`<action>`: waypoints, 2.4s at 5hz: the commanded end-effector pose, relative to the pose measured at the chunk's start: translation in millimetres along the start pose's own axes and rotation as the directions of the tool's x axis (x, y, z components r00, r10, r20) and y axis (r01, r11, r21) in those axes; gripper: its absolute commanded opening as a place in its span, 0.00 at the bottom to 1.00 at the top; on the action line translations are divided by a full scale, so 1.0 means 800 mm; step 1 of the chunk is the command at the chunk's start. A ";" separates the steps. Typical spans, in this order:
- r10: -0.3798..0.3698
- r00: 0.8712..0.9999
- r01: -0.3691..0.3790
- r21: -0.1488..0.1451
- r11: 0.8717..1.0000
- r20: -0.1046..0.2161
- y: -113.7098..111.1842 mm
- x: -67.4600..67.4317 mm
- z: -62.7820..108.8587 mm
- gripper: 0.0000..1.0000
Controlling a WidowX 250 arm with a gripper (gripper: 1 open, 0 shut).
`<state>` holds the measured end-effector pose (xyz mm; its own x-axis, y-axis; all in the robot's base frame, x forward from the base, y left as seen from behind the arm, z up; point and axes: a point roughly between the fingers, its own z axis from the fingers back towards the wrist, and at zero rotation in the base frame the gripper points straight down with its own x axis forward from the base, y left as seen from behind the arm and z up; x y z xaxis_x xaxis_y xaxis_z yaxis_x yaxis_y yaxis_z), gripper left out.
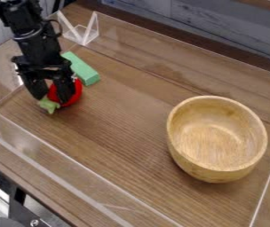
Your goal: Move the red object to the right side of the table
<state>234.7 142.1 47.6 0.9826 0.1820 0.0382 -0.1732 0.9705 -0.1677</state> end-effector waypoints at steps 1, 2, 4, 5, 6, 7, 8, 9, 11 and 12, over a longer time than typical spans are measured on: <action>0.035 0.998 -0.036 0.020 0.999 0.054 0.023 0.023 0.018 1.00; 0.080 0.995 -0.082 0.017 0.997 0.056 0.045 0.032 0.019 1.00; 0.162 0.986 -0.163 0.019 0.986 0.048 0.061 0.032 0.024 1.00; 0.191 0.981 -0.192 0.021 0.981 0.040 0.063 0.031 0.024 1.00; 0.211 0.977 -0.212 0.024 0.977 0.033 0.063 0.033 0.037 1.00; 0.229 0.973 -0.230 0.031 0.973 0.030 0.059 0.030 0.021 0.00; 0.243 0.970 -0.244 0.034 0.969 0.034 0.053 0.029 0.013 0.00; 0.311 0.948 -0.313 0.018 0.949 0.073 0.044 0.039 0.038 0.00; 0.324 0.938 -0.322 -0.033 0.946 0.120 -0.008 0.058 0.089 0.00; 0.231 0.966 -0.226 -0.054 0.973 0.114 -0.055 0.068 0.095 0.00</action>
<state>284.3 117.6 109.1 0.9070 0.4199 0.0316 -0.4021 0.8860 -0.2308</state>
